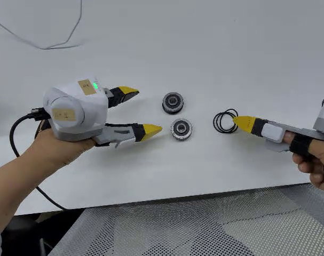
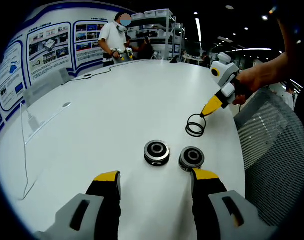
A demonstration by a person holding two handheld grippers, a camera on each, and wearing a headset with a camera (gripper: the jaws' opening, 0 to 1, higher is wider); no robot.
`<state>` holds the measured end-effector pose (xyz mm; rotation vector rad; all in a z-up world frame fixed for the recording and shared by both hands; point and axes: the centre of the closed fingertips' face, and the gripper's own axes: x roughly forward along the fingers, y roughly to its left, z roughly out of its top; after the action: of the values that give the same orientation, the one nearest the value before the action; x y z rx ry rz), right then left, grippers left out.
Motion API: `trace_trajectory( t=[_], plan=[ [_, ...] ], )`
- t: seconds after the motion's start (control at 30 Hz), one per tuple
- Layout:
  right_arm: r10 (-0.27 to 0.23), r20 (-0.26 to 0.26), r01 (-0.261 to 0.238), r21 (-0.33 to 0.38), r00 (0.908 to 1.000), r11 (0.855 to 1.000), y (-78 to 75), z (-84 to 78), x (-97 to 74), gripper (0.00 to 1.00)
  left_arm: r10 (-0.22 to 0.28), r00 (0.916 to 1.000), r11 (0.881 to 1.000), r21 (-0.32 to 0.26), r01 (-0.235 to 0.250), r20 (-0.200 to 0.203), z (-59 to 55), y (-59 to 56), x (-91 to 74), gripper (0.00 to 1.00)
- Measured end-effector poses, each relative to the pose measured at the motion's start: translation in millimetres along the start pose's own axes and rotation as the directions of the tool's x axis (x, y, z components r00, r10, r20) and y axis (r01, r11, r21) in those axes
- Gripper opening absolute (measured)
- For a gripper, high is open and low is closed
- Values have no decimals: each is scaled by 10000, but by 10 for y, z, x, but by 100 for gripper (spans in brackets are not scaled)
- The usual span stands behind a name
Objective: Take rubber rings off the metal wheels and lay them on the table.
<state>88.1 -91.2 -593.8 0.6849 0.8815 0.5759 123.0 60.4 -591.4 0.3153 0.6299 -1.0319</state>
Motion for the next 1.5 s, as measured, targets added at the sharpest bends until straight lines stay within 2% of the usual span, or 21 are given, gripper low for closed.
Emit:
trace_trajectory(
  t=[0.13, 0.2, 0.27, 0.4, 0.47, 0.57, 0.63, 0.67, 0.7, 0.73, 0.8, 0.83, 0.87, 0.93, 1.0, 1.1, 1.3, 1.5],
  plan=[
    [-414, -262, 393, -765, 9988, 9963, -34, -23, 7, 14, -24, 10000, 10000, 1, 24, 2, 6, -7, 8, 57],
    [-827, -600, 730, -1487, 9948, 9862, -83, -57, -4, 18, -33, 10000, 10000, 7, 33, 14, 12, -6, 9, 57],
    [-1022, -894, 791, -2322, 9907, 9694, -74, -89, -10, 19, -38, 10000, 10000, 11, 38, 25, 18, -6, 11, 57],
    [-1360, -1123, 936, -3209, 9843, 9425, -80, -108, 0, 22, -51, 10000, 10000, 22, 50, 30, 28, -10, 17, 57],
    [-1715, -1303, 1078, -3939, 9765, 9128, -103, -115, -6, 23, -72, 10000, 10000, 15, 72, 46, 36, -17, 22, 56],
    [-2173, -1696, 934, -5413, 9613, 8356, -83, -131, -18, 24, -109, 9999, 9999, 32, 109, 82, 52, -29, 27, 56],
    [-2807, -1759, 987, -6595, 9435, 7452, -101, -106, -45, 25, -113, 9999, 9999, 72, 112, 76, 55, -27, 30, 56],
    [-3190, -1697, 929, -7406, 9324, 6655, -108, -77, -54, 26, -122, 9999, 9999, 54, 122, 97, 60, -28, 32, 56],
    [-3256, -1689, 861, -7623, 9303, 6415, -92, -69, -48, 26, -125, 9999, 9999, 55, 125, 114, 67, -29, 34, 55],
    [-3186, -1634, 800, -7721, 9337, 6304, -55, -51, -34, 26, -124, 9998, 9999, 67, 123, 127, 72, -27, 37, 55],
    [-2220, -1406, 608, -7026, 9648, 7090, 124, 0, 57, 25, -169, 9996, 9999, 34, 168, 246, 106, -34, 46, 52],
    [-1579, -1252, 444, -6303, 9795, 7751, 228, 45, 111, 25, -164, 9995, 9999, -16, 165, 286, 126, -35, 56, 52],
    [-1208, -1065, 355, -5879, 9869, 8081, 289, 85, 148, 25, -170, 9994, 9999, -6, 170, 316, 140, -37, 65, 52],
    [-598, -668, 183, -5011, 9960, 8652, 377, 184, 220, 23, -196, 9992, 9998, 57, 194, 356, 173, -48, 87, 51],
    [-223, -306, 72, -4252, 9993, 9051, 416, 271, 280, 20, -237, 9988, 9997, 108, 232, 426, 203, -59, 108, 50],
    [58, -74, -80, -3559, 10000, 9345, 421, 327, 368, 16, -281, 9984, 9994, 200, 272, 490, 243, -73, 137, 45],
    [152, -121, -183, -3274, 9998, 9447, 411, 302, 550, 9, -403, 9976, 9986, 353, 384, 559, 305, -93, 211, 35],
    [303, -293, -377, -3009, 9991, 9529, 460, 222, 714, 9, -418, 9982, 9981, 465, 398, 439, 308, -96, 284, 33]
  ],
)
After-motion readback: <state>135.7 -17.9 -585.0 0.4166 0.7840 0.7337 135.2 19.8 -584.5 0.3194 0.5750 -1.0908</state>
